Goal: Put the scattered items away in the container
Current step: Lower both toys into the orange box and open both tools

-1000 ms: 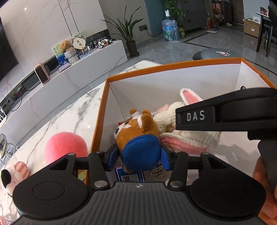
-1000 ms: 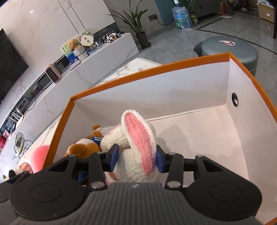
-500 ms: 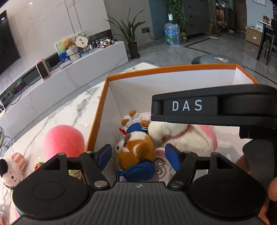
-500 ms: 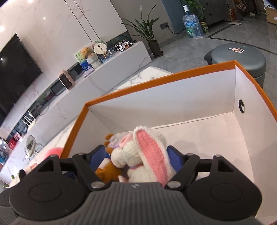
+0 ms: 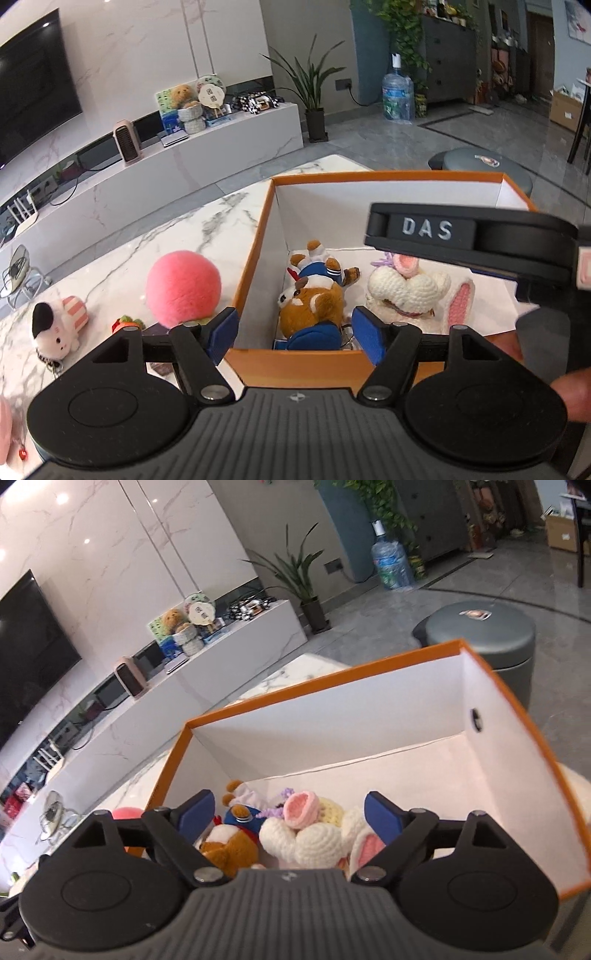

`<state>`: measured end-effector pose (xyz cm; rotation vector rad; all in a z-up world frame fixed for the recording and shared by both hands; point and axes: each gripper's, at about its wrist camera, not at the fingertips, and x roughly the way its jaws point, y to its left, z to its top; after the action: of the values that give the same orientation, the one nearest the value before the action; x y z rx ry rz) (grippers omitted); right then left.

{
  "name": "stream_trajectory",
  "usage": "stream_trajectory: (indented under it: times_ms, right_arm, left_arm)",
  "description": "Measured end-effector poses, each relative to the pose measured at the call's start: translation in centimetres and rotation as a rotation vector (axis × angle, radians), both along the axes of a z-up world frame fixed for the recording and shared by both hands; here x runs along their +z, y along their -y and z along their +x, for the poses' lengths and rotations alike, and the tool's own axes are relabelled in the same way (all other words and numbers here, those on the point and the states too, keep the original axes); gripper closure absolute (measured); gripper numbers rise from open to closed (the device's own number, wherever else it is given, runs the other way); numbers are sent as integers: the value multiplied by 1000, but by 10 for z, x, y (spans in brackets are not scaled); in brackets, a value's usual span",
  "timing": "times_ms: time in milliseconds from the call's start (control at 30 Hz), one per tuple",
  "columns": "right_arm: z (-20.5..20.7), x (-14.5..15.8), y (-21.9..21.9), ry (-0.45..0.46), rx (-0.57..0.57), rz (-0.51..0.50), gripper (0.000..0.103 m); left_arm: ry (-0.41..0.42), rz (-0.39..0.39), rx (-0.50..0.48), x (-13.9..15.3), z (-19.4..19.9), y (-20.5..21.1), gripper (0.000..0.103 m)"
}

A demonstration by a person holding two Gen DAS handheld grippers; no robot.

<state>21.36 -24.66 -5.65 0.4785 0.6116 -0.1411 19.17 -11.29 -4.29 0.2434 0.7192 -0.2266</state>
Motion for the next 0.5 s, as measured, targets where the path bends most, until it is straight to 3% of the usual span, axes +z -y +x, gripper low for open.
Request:
stream_trajectory:
  times_ms: [500]
  right_arm:
    - [-53, 38, -20, -6, 13, -166, 6]
  left_arm:
    - [14, -104, 72, 17, -33, -23, 23]
